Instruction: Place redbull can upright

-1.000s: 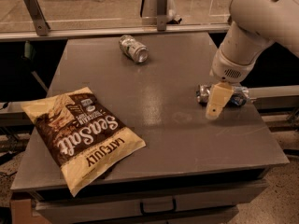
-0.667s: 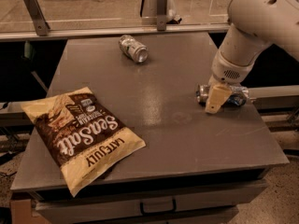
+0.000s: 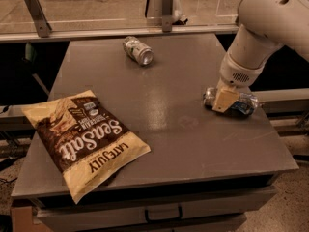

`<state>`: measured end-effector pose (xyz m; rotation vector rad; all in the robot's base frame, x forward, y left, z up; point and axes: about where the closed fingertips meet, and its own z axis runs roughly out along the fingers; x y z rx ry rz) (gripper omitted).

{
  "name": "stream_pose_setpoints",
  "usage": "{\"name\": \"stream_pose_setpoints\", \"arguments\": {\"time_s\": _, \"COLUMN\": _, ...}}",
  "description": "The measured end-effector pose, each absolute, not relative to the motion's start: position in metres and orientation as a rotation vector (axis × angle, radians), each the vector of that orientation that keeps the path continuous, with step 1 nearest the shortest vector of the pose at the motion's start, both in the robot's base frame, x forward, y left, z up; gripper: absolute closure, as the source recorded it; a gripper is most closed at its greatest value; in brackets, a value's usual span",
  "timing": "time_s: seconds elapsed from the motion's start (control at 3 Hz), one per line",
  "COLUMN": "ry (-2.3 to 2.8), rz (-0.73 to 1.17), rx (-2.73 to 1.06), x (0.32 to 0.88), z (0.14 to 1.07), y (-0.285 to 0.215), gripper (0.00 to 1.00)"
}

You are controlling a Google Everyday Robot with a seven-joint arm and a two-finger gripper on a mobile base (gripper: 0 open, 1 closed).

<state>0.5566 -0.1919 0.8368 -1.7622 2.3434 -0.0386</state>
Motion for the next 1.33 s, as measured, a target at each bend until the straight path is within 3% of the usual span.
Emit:
{"name": "stream_pose_setpoints", "arguments": {"time_s": 0.67, "ry": 2.171, "rz": 0.09, "rx": -1.757, "x": 0.556, "z": 0.887, "y": -0.179, "gripper": 1.0}}
{"name": "stream_pose_setpoints", "arguments": {"time_s": 1.33, "ry": 1.829, "rz": 0.397, "rx": -1.682, "x": 0.558, "z": 0.97, "y": -0.162, "gripper": 1.0}}
